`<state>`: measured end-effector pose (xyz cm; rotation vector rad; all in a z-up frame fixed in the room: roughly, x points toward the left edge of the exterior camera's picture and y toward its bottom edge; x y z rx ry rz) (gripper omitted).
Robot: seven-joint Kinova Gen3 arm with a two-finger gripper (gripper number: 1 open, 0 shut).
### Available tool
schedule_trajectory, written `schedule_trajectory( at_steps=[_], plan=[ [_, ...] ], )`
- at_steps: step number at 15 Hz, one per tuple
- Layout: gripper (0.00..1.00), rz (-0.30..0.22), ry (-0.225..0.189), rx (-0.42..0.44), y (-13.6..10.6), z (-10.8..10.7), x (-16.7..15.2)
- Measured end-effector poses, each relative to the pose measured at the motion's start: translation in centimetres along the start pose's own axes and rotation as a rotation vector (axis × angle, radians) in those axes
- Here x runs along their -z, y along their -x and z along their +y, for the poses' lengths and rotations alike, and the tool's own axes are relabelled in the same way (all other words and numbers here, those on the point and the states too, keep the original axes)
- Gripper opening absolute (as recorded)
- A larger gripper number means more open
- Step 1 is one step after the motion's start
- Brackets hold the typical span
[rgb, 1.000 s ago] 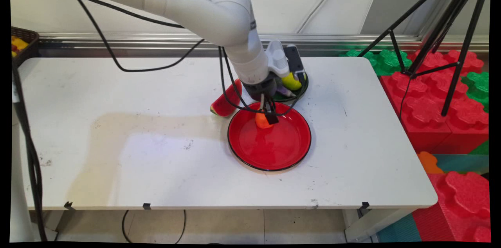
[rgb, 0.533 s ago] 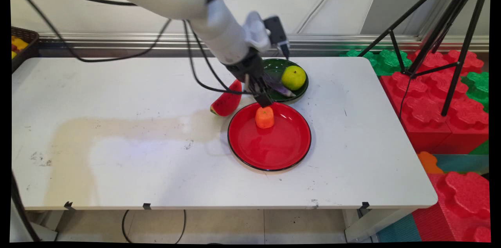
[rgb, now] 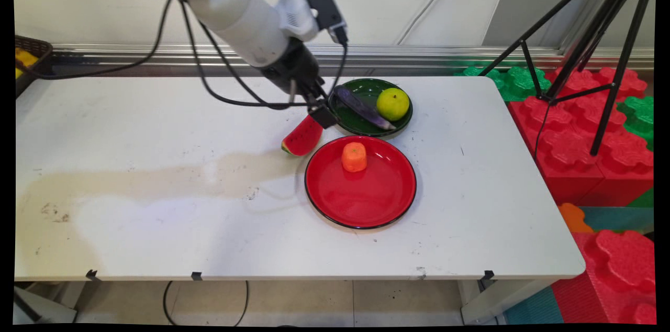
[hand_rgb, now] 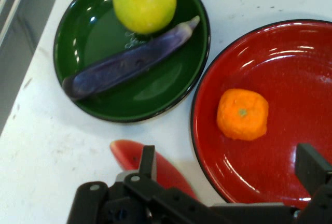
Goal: Pick up the eggplant from the green plate
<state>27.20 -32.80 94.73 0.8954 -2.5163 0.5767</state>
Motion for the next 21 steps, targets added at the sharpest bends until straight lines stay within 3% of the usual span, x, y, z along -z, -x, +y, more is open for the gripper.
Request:
schedule_trajectory(
  at_steps=[5, 8, 11, 17, 21],
  plan=[
    [1.0, -0.009, -0.061, 0.029, 0.3, -0.8, 2.0],
    [1.0, -0.023, -0.096, 0.001, -0.8, -1.6, 2.0],
    [1.0, -0.076, -0.127, -0.075, -2.8, -3.4, 0.6],
    [1.0, -0.133, -0.138, -0.201, -5.5, -5.4, -2.7],
    [1.0, -0.163, -0.117, -0.275, -6.6, -6.2, -5.1]
  ],
)
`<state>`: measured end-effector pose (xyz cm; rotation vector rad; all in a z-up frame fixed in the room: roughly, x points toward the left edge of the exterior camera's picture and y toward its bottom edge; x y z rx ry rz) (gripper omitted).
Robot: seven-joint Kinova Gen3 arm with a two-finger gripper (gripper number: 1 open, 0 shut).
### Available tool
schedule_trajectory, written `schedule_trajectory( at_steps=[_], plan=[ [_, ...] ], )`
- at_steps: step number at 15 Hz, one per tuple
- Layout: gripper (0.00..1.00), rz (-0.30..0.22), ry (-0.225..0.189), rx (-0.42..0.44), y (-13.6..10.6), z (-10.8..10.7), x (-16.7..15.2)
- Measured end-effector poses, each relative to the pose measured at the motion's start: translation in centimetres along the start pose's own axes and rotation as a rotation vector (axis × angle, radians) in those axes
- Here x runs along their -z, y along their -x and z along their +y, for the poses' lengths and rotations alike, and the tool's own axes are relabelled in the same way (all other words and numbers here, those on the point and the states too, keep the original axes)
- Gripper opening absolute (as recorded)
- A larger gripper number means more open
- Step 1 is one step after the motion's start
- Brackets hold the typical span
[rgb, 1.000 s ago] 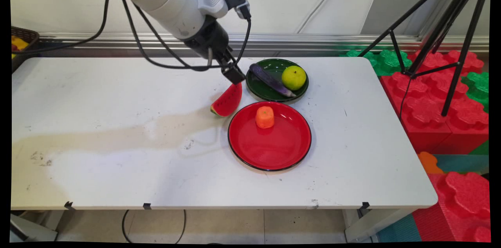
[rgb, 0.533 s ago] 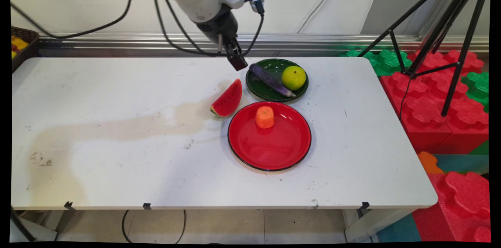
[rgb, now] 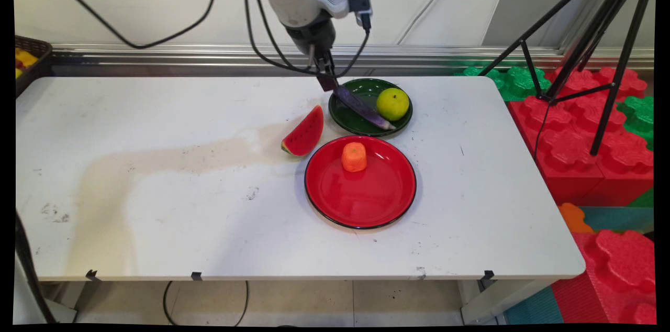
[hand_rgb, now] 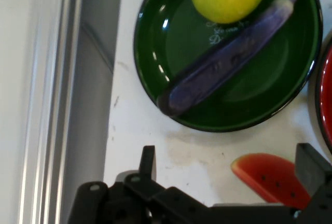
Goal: Pick up the eggplant from the green plate
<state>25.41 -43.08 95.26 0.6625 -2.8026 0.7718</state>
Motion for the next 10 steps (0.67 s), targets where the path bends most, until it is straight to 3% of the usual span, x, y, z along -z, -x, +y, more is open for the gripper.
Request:
schedule_trajectory(
  at_steps=[10],
  plan=[
    [1.0, -0.053, 0.092, -0.21, -2.9, -1.9, -9.6]
  ],
)
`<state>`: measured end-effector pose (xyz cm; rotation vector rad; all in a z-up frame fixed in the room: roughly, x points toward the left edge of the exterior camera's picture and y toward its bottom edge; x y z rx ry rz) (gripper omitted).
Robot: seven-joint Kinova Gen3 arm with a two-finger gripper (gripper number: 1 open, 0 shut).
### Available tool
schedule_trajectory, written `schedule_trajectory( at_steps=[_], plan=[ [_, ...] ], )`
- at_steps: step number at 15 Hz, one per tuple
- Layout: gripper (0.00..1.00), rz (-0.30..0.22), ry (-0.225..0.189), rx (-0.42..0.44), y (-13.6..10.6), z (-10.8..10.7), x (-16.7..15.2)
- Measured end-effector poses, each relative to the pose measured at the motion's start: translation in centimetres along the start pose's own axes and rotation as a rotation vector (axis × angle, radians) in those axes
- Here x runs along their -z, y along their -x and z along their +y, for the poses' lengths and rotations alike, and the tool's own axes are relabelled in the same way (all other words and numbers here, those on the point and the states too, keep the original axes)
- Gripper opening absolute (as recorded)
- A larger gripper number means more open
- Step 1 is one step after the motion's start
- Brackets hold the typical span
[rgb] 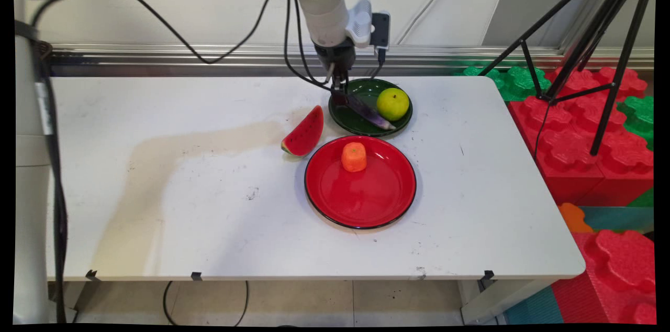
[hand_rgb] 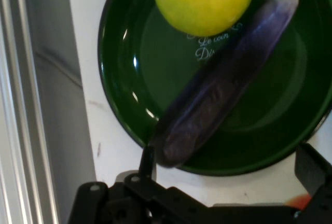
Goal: Pick up the eggplant from the green plate
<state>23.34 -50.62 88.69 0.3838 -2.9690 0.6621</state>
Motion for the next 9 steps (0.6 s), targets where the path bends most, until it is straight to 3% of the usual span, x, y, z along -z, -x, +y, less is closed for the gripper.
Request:
schedule_trajectory(
  at_steps=[9],
  plan=[
    [1.0, -0.014, 0.063, -0.105, -1.0, -1.4, -5.9]
  ],
)
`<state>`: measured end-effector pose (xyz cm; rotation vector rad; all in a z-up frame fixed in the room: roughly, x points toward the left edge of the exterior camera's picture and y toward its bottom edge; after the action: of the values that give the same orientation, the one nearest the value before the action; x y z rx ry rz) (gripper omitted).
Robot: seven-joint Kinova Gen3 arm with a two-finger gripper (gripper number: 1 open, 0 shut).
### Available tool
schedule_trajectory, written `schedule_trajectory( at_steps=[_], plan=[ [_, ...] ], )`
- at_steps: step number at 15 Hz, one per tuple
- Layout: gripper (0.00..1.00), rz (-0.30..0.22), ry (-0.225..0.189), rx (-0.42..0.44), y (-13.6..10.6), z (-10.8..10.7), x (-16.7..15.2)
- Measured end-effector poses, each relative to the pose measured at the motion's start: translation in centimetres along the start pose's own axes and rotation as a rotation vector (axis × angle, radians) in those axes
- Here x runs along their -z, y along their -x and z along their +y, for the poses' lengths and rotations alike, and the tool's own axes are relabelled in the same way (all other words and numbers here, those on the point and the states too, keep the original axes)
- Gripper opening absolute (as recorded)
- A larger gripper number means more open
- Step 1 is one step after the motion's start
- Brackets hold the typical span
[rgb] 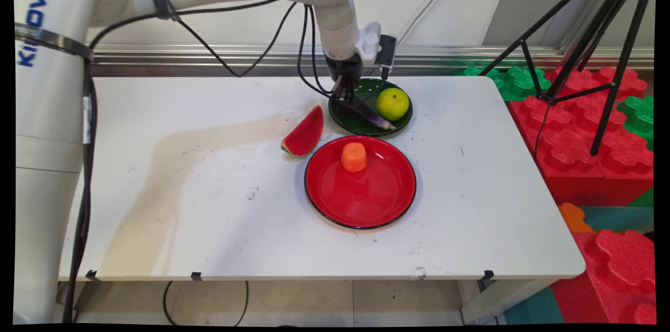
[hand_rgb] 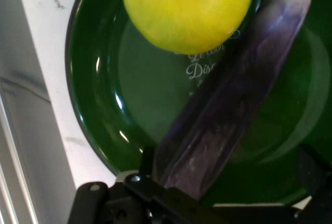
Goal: Pick up the eggplant from the green plate, then place the picked object on the red plate
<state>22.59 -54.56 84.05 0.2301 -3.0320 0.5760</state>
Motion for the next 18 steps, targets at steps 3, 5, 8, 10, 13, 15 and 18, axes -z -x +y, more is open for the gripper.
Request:
schedule_trajectory(
  at_steps=[3, 5, 8, 10, 13, 15, 18],
  plan=[
    [1.0, 0.001, 0.009, -0.035, -0.2, -0.3, -1.3],
    [1.0, 0.003, 0.012, -0.059, -0.4, -0.5, -2.0],
    [1.0, 0.008, 0.015, -0.086, -0.5, -0.7, -2.8],
    [0.0, 0.011, 0.017, -0.107, -0.5, -0.8, -3.3],
    [0.0, 0.016, 0.018, -0.124, -0.5, -0.9, -3.6],
    [0.0, 0.022, 0.019, -0.137, -0.5, -0.8, -3.7],
    [0.0, 0.029, 0.021, -0.157, -0.4, -0.6, -3.7]
  ],
)
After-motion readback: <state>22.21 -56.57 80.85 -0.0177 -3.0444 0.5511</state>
